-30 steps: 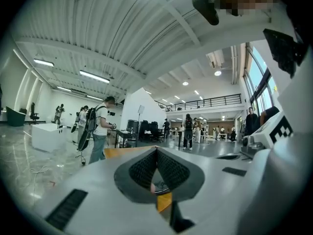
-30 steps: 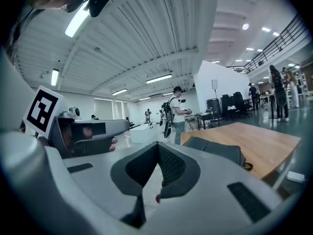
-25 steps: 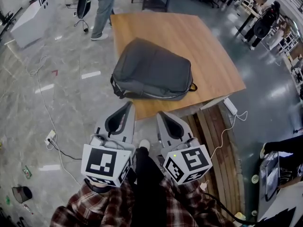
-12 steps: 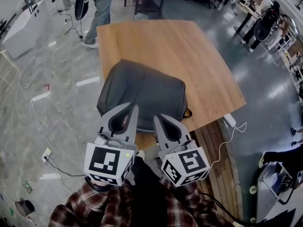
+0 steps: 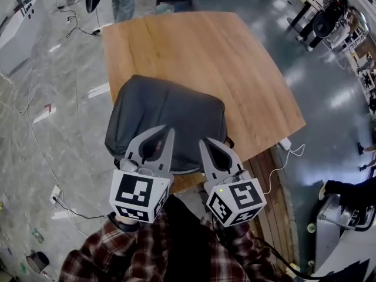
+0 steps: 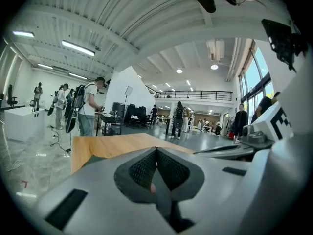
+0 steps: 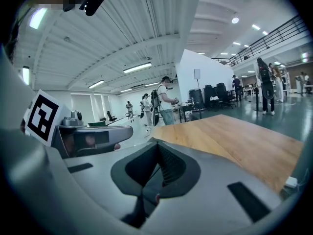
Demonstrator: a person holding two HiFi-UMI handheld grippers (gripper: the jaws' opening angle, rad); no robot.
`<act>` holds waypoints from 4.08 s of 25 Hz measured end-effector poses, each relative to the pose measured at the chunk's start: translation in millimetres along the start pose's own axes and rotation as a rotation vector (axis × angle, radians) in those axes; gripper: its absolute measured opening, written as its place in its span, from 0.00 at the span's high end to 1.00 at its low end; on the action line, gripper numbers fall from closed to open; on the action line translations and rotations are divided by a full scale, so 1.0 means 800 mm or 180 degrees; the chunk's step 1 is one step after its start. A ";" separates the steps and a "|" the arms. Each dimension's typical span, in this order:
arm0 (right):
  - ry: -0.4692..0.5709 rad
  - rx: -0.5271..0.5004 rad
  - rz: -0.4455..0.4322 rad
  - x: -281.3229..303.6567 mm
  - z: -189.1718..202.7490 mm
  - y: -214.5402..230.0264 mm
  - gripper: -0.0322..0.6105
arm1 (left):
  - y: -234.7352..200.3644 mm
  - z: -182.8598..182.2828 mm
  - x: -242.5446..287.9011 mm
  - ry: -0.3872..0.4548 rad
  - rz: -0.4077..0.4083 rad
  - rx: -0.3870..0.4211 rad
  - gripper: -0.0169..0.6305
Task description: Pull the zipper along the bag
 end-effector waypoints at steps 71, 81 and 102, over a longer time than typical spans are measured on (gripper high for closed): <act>-0.2283 0.1383 0.0692 0.042 0.231 0.052 0.93 | -0.028 0.256 0.094 -0.1465 0.0747 -0.0538 0.96; -0.2396 0.0678 0.0770 0.011 0.221 0.095 0.93 | -0.030 0.256 0.094 -0.1493 0.0802 -0.0539 0.96; -0.2390 0.0439 -0.0019 0.050 0.239 0.033 0.93 | -0.121 0.206 0.170 -0.2053 0.0583 -0.0693 0.96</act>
Point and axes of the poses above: the fingertips, and each gripper's own axes: x forward along the fingers, y to its right, z out of its underside, the point moved 9 cm from there along -x, backward along the fingers, and after that the axes turned 7 degrees about y, right-handed, at the moved point
